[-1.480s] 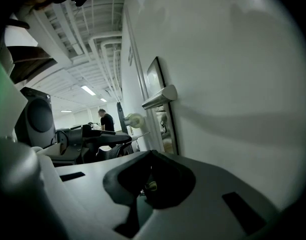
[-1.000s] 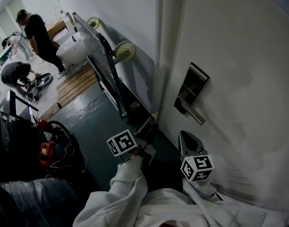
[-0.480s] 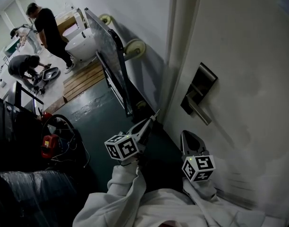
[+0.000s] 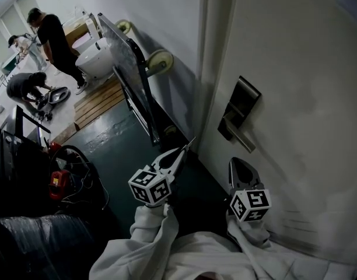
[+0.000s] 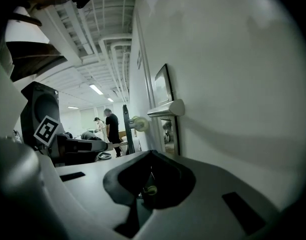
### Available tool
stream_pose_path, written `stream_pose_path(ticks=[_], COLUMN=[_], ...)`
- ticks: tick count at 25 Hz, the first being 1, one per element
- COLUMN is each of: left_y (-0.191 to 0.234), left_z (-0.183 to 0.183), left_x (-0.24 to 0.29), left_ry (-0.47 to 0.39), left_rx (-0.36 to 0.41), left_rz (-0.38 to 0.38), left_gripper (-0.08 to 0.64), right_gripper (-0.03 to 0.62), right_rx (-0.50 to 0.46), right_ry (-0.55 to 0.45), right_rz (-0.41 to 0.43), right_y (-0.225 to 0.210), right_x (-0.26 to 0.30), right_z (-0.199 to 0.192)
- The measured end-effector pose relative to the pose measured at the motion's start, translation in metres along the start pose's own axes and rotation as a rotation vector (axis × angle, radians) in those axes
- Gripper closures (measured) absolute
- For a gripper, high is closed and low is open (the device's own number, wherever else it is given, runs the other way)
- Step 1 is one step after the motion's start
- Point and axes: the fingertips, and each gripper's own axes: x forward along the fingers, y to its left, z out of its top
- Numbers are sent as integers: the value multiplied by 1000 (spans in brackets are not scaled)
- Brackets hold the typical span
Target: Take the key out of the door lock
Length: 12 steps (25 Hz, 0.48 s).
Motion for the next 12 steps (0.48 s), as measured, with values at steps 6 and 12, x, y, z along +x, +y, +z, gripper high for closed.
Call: stream_pose_path(ticks=[6,12], left_y=[-19,-34], left_z=[3,-3], left_x=[7,8], left_ry=[-1,12], left_rx=[189,285], left_rz=[29,32], left_gripper=[534,534], right_gripper=[541,541], right_rx=[-7,-16], right_ry=[-7,-2], right_rz=[8,45], right_y=[-1,7], right_x=[-2,2], right_z=[4,4])
